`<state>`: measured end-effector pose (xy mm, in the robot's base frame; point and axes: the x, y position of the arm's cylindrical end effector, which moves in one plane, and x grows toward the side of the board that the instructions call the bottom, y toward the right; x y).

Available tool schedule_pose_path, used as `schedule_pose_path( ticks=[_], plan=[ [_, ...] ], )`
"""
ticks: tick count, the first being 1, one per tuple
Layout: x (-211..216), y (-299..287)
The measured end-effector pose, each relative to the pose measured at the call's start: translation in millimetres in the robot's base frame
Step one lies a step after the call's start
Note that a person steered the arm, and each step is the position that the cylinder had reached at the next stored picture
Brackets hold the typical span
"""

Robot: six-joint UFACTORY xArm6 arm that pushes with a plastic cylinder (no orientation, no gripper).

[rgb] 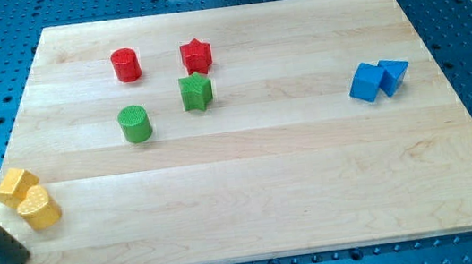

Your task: Move the yellow blocks diagonally to the blue blocks

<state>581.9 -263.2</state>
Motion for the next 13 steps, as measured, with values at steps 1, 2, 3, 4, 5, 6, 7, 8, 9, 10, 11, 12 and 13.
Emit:
schedule_pose_path(
  ticks=[1,2,3,4,5,6,7,8,9,10,11,12,13],
  plan=[
    [-33,44],
    [-37,126],
    [-23,103],
    [-34,27],
    [-76,65],
    [-76,177],
    [-63,173],
    [10,96],
    [24,-39],
    [11,-42],
    [-21,-41],
    [-29,-41],
    [-72,-36]
  ],
)
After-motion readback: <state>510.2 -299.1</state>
